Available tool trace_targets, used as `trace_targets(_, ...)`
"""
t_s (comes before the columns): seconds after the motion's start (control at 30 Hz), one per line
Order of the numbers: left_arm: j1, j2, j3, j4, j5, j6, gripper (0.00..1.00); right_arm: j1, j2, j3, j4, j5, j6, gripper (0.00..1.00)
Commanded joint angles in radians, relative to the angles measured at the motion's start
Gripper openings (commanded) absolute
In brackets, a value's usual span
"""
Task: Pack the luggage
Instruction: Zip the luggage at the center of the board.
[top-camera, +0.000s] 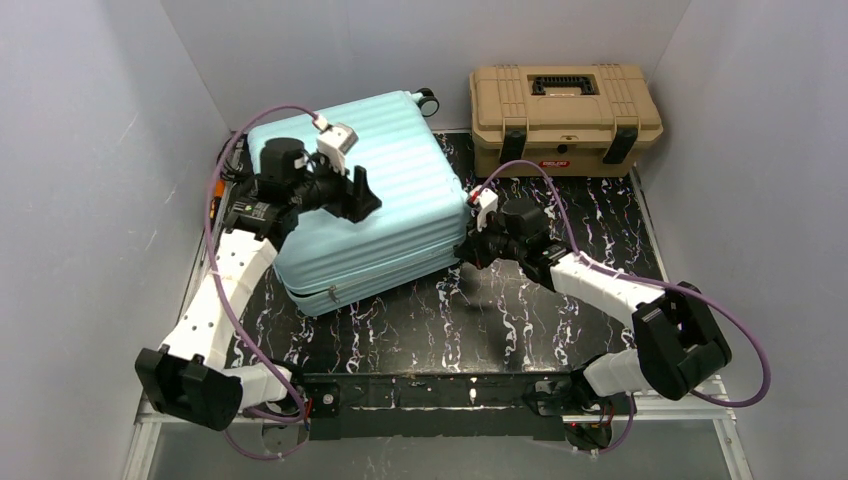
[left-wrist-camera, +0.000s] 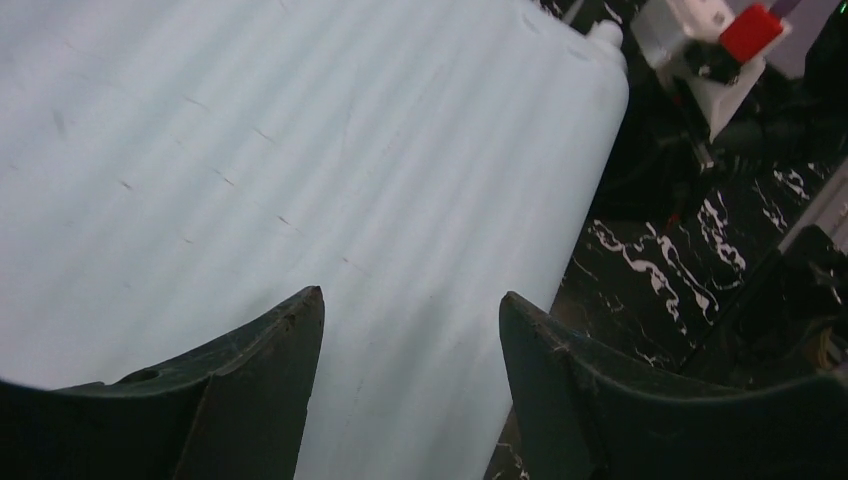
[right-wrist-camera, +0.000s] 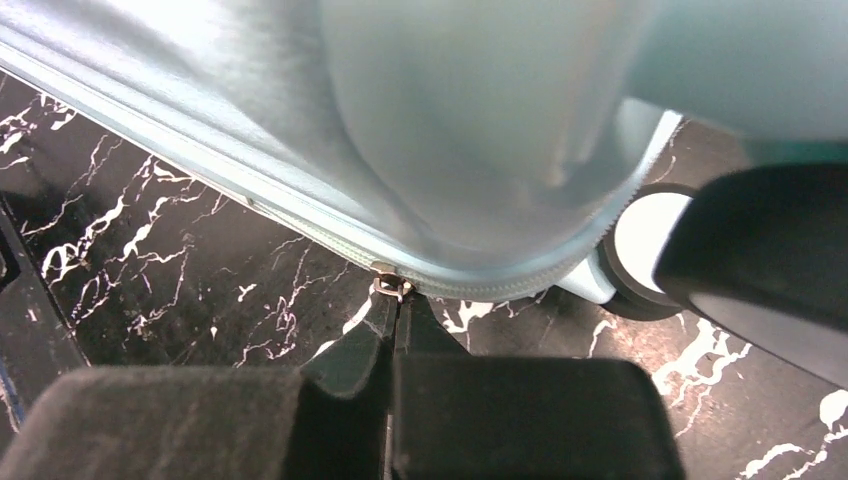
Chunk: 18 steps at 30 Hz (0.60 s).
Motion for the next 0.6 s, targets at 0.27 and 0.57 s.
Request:
trace_targets(0.27,-0.113,-0.005,-0.165,-0.065,-0.151,0.176,0.62,-0.103,-0.064,0.036,-0.049,0.172,-0.116,0.01)
trace_targets(0.57,-0.144,-0.013,-0.257,-0.043,-0.248,0.21,0.62,-0.124,-0.062,0.052,-0.068,0.297,-0.287,0.01)
